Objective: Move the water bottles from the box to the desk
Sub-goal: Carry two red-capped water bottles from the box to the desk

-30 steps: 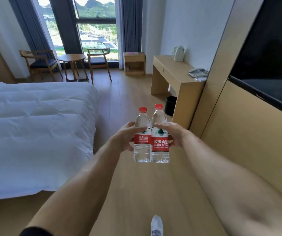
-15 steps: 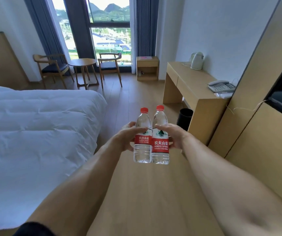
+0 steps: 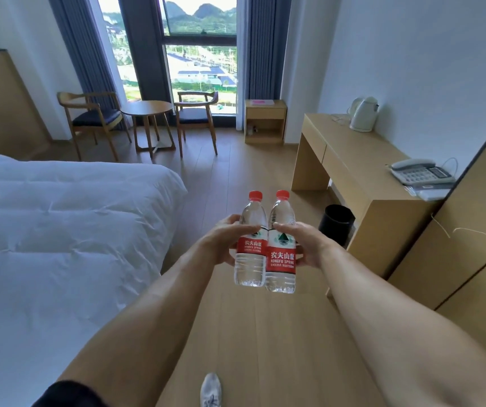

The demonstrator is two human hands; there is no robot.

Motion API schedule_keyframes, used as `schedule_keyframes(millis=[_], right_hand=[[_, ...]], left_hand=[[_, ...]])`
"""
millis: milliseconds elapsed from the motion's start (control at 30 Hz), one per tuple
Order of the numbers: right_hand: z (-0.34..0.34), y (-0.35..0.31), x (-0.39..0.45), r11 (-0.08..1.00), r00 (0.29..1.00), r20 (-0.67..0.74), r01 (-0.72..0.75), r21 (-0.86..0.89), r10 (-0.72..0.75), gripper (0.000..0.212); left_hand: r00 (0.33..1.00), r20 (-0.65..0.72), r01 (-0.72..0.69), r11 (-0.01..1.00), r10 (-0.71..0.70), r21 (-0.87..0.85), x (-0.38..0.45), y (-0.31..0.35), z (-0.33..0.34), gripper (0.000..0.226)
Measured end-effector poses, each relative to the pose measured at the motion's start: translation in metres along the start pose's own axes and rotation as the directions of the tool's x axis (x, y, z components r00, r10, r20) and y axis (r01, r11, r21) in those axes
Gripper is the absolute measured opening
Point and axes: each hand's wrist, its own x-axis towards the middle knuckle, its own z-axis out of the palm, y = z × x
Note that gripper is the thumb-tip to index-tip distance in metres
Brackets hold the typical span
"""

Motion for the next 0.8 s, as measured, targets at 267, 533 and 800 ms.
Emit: schedule_keyframes(millis=[267, 533, 800], right_hand=[[-0.020, -0.065, 0.137, 1.000, 0.991, -0.136, -0.012, 0.003, 0.012, 0.052], [-0.047, -0.129, 0.247, 1.000, 0.975, -0.220, -0.009, 0.028, 0.015, 0.053], [-0.068, -0.173, 0.362, 0.999, 0.981, -0.190, -0.028, 0.027, 0.032, 0.052]], left_hand=[[0.997, 0.071, 0.026, 0.999, -0.027, 0.021, 0.156, 0.062, -0.043, 0.059], [0.989, 0.143, 0.030, 0.999, -0.033, 0.017, 0.282, 0.118, -0.068, 0.058], [0.991, 0.123, 0.050, 0.999, -0.050, -0.001, 0.393, 0.153, -0.093, 0.059]])
